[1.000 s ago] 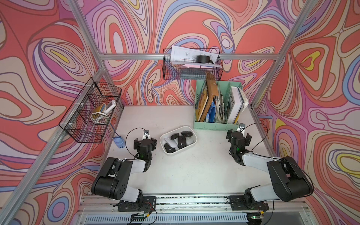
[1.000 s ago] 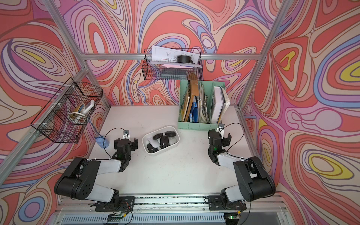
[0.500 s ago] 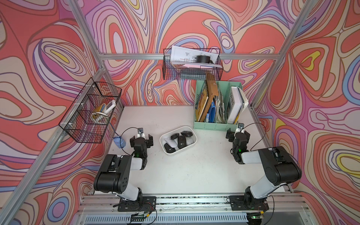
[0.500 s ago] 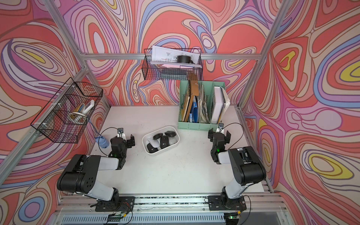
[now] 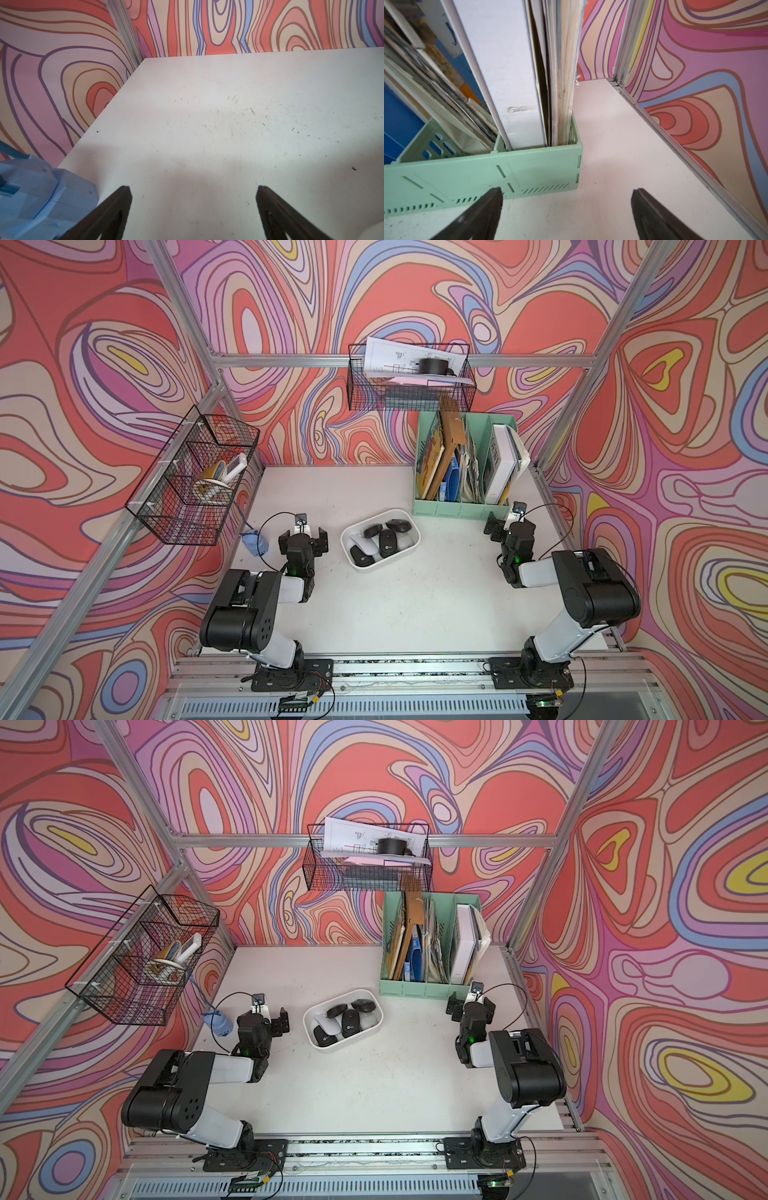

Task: Put the mouse in the storage box
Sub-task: Reset both arms

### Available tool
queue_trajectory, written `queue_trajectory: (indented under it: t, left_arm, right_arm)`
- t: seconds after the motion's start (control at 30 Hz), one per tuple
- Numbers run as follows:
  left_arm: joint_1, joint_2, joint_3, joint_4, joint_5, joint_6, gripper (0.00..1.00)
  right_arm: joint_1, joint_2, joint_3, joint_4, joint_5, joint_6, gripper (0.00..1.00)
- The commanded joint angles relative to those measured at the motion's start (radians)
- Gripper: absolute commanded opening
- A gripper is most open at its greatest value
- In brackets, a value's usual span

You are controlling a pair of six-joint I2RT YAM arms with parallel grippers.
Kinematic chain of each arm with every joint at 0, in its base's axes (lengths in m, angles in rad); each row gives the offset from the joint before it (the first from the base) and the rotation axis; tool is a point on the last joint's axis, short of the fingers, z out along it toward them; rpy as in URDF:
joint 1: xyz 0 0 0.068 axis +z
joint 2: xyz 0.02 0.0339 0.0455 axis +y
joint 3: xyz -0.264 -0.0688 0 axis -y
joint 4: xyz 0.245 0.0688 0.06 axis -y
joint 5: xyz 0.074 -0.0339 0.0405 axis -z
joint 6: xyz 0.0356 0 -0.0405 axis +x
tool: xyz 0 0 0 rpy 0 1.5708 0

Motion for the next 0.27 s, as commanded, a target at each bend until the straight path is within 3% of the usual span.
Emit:
queue_trajectory:
  t: [0.0,0.23]
  left_arm:
    - [0.023,0.003,0.025,-0.032,0.059,-0.016,0.99]
    - [0.032,-0.005,0.017,-0.027,0.079,-0.02,0.99]
  right_arm:
    - [0.001,0.015,-0.017,0.042,0.01,0.011,0.98]
    - [0.001,0.015,-0.019,0.042,0.01,0.011,0.98]
